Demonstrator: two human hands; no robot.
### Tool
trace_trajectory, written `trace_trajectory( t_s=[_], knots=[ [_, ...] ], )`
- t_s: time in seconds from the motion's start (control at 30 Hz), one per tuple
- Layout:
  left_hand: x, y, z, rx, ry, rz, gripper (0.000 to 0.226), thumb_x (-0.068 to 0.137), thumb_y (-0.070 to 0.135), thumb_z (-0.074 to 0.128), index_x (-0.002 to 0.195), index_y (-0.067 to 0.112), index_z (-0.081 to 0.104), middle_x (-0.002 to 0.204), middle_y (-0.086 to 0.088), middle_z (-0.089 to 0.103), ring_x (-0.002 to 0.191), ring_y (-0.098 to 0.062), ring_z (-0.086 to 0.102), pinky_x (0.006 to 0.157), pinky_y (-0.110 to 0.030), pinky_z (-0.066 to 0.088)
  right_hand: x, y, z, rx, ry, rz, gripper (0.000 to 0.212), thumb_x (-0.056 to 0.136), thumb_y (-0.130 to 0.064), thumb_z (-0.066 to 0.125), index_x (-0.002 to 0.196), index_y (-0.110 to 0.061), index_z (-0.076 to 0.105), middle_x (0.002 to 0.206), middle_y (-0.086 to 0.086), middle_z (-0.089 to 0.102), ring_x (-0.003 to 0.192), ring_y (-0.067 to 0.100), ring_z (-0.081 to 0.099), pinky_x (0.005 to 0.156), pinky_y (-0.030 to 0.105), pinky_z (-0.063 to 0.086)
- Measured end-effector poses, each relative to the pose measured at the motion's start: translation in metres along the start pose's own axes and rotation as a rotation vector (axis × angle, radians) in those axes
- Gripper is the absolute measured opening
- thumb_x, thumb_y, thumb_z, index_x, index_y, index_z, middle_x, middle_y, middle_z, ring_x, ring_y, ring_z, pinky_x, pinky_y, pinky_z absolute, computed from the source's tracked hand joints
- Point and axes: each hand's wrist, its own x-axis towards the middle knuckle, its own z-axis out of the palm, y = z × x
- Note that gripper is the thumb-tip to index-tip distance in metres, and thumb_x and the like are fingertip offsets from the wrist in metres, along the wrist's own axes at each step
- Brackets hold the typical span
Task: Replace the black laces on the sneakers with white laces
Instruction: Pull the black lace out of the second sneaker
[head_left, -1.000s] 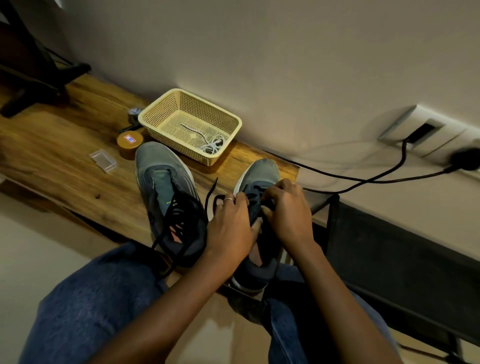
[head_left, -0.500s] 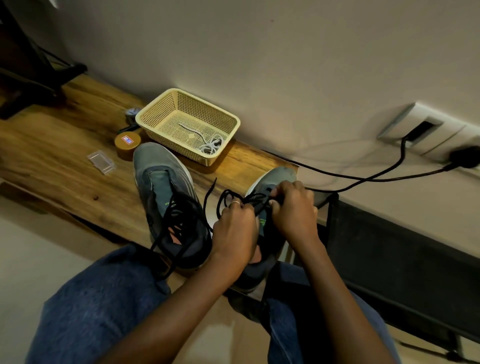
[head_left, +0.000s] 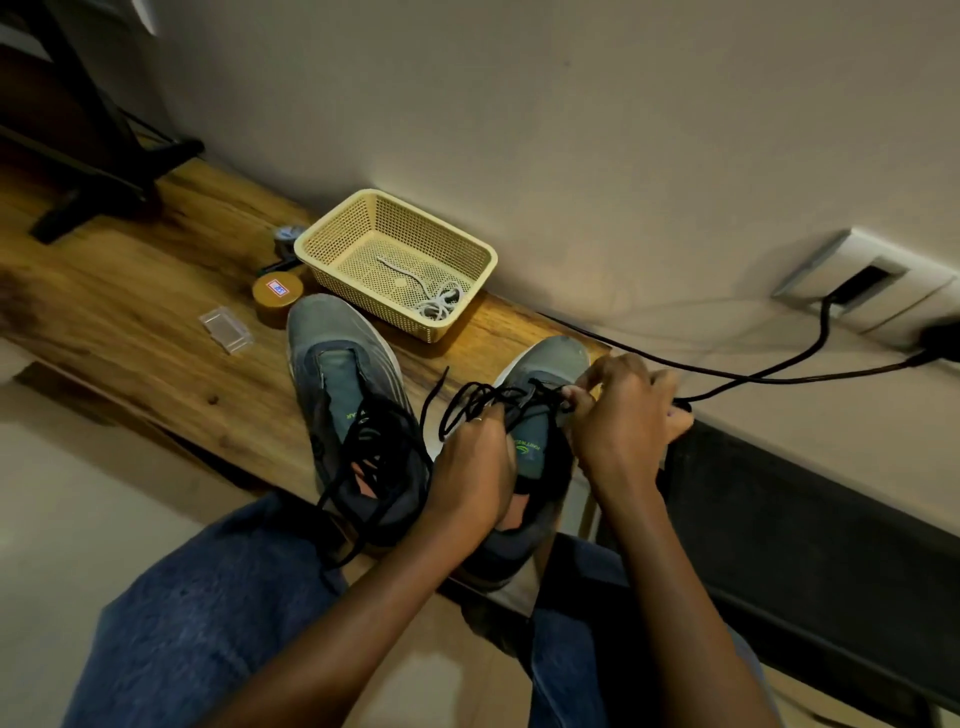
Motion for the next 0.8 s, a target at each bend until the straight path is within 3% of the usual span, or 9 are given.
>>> trace_trajectory(
  t_s=[0.17, 0.23, 0.4, 0.5, 0.67, 0.8],
  knots=[
    [0.0, 0.001, -0.002, -0.017, -0.03, -0.011, 0.03, 0.099, 0.017, 0.041, 0.127, 0.013, 0.05, 0.109, -0.015, 0.064, 0.102, -0.032, 0.06, 0.069, -0.032, 0.039, -0.006, -0.008, 0.008, -0.142, -0.364, -0.112, 0.033, 0.085, -0.04, 0.066, 0.114, -0.027, 0.059, 0.132, 0.0, 0.04, 0.123, 0.027, 0.025, 0.094, 0.047, 0.028],
    [0.0, 0.001, -0.001, -0.012, -0.034, -0.013, 0.031, 0.099, 0.018, 0.041, 0.128, 0.014, 0.05, 0.11, -0.015, 0.063, 0.103, -0.031, 0.06, 0.071, -0.033, 0.041, -0.009, -0.011, 0.009, -0.188, -0.36, -0.136, 0.029, 0.089, -0.036, 0.062, 0.116, -0.025, 0.061, 0.134, 0.001, 0.04, 0.126, 0.028, 0.023, 0.096, 0.048, 0.027],
    [0.0, 0.0, -0.001, -0.007, -0.032, -0.026, 0.029, 0.098, 0.016, 0.042, 0.126, 0.013, 0.052, 0.109, -0.013, 0.064, 0.101, -0.031, 0.061, 0.078, -0.038, 0.048, -0.01, -0.013, 0.007, -0.128, -0.203, -0.136, 0.015, 0.093, -0.028, 0.058, 0.106, -0.026, 0.066, 0.126, -0.004, 0.048, 0.121, 0.024, 0.025, 0.081, 0.038, 0.014],
    [0.0, 0.0, 0.0, 0.002, -0.022, -0.03, 0.031, 0.098, 0.015, 0.043, 0.127, 0.012, 0.051, 0.111, -0.013, 0.064, 0.102, -0.029, 0.061, 0.078, -0.037, 0.048, -0.008, -0.012, 0.004, -0.061, -0.076, -0.054, 0.012, 0.093, -0.029, 0.058, 0.099, -0.023, 0.066, 0.127, -0.004, 0.047, 0.121, 0.024, 0.027, 0.086, 0.042, 0.02],
    [0.002, -0.002, 0.0, -0.007, -0.032, -0.017, 0.031, 0.098, 0.017, 0.043, 0.127, 0.013, 0.051, 0.112, -0.013, 0.062, 0.104, -0.03, 0.059, 0.075, -0.035, 0.044, -0.009, -0.012, 0.016, -0.246, -0.392, -0.083, 0.031, 0.097, -0.041, 0.048, 0.119, -0.023, 0.06, 0.138, 0.004, 0.033, 0.128, 0.03, 0.021, 0.097, 0.052, 0.025],
    [0.003, -0.005, -0.002, -0.008, -0.019, -0.018, 0.031, 0.098, 0.015, 0.043, 0.128, 0.013, 0.051, 0.112, -0.013, 0.063, 0.104, -0.03, 0.059, 0.075, -0.034, 0.044, -0.01, -0.013, 0.016, -0.15, -0.332, -0.123, 0.025, 0.097, -0.034, 0.049, 0.117, -0.028, 0.062, 0.134, 0.001, 0.038, 0.125, 0.028, 0.022, 0.096, 0.047, 0.025]
  ],
)
